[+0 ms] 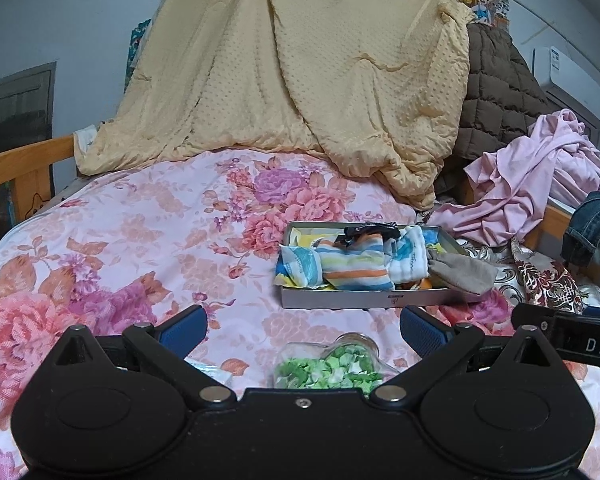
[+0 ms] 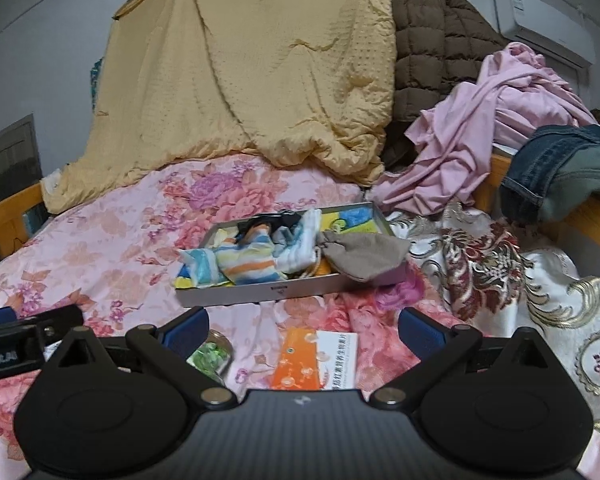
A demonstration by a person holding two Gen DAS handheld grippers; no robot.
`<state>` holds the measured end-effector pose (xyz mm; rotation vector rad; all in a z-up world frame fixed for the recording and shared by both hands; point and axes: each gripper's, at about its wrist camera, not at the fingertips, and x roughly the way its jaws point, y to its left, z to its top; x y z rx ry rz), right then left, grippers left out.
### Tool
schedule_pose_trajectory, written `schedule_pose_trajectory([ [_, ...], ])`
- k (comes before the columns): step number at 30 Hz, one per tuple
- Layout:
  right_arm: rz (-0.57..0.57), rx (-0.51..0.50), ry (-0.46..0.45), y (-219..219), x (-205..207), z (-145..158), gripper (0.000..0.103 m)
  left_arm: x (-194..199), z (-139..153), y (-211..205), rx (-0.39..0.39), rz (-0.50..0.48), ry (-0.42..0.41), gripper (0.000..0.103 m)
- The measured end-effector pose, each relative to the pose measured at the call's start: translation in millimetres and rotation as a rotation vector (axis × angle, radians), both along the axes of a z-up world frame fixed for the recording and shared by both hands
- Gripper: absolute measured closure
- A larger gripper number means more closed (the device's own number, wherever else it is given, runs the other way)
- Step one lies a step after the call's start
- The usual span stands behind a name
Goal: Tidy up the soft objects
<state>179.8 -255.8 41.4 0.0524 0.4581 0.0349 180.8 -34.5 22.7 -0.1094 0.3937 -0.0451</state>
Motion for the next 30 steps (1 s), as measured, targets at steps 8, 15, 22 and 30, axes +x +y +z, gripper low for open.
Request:
schedule_pose_trajectory([
  [8, -0.023, -0.011, 0.004, -2, -6, -2, 0.0, -7, -5, 6, 0.0, 0.003, 0.0, 0.001],
  [15, -0.019, -0.03, 0.019, 3, -9, -6, 0.0, -13, -12, 11, -0.007, 0.014, 0.002, 0.001],
  [22, -0.017, -0.028, 0.058, 5, -9, -13, 0.0, -16, -24, 15, 0.013, 0.026, 0.044, 0.001],
  [30, -0.022, -0.04, 0.061, 5, -9, -18, 0.0, -17, -30, 19, 0.018, 0.047, 0.073, 0.001],
])
